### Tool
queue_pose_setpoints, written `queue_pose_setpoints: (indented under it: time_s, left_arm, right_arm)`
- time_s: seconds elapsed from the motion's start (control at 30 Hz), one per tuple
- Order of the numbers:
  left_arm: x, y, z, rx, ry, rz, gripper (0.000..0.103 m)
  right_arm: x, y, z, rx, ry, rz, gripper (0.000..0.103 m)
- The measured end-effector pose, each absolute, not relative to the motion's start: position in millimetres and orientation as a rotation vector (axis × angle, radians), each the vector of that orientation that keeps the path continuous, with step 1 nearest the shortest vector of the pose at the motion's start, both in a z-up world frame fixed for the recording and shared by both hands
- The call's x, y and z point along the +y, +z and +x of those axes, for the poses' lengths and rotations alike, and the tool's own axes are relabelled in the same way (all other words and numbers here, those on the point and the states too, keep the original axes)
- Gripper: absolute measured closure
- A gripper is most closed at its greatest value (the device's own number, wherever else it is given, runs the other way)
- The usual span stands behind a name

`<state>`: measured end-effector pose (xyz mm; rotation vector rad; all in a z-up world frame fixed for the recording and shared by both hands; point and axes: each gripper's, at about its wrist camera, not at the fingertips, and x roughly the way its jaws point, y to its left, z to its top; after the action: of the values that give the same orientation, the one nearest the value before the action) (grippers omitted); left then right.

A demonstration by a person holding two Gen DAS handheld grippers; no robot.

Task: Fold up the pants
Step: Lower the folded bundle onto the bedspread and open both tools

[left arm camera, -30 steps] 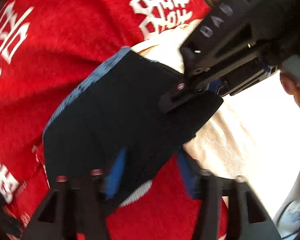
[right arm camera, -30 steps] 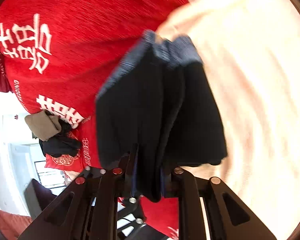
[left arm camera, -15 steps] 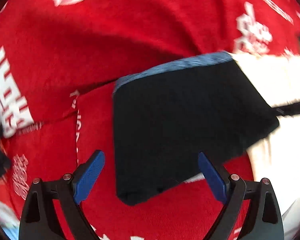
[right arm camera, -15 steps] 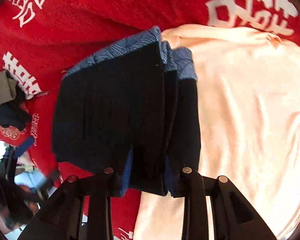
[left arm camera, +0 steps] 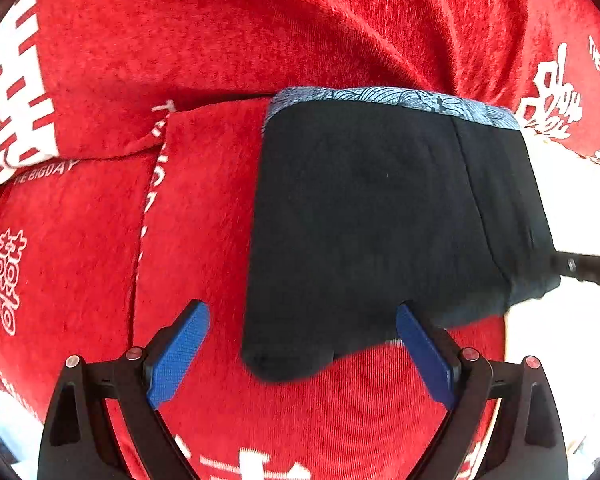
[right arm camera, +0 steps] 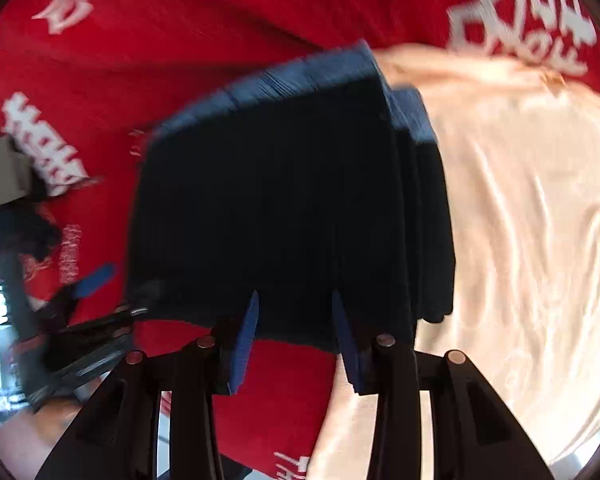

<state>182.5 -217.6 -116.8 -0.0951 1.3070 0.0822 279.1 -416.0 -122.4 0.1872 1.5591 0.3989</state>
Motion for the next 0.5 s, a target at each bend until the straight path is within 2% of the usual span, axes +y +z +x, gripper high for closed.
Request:
queue_pose_setpoints:
  time_s: [0.07,0.23,0.27,0.37,0.43,0.5]
  left_arm:
    - [-209.6,-116.4,171.2,1.325,0.098,-0.127,0.008]
    - [-181.6,-113.4,148.9,1.367,0.167,-0.231,0.005]
    - [-177.7,-112.2,144.3,1.373,0.179,-0.246,0.0]
    - [-159.8,-114.1,132.3,1.389,0.196,-0.301,0.0]
    - [-152.3,-115.6,127.1,1.395,0.205,-0.32,0.0]
    - [-146.5,-118.0,124.0,1.406,0.203,-0.336,0.0]
  right_arm:
    - [-419.1,-122.5,281.1,1.556,0.377,0.224,0.061]
    - [-414.1,-117.2,279.0,1.591,0.306,0.088,0.061]
    - [-410.5,-113.7,277.3,1.598,0.284,0.056,0.058]
    - [-416.1,-104.3,262.0,1.599,0.26,0.021,0.044]
    - [-411.2,-96.0,255.3,1.588,0.271,0.028,0.041]
    - [-403.8,-88.0,248.6,1.573,0.285,0.022,0.032]
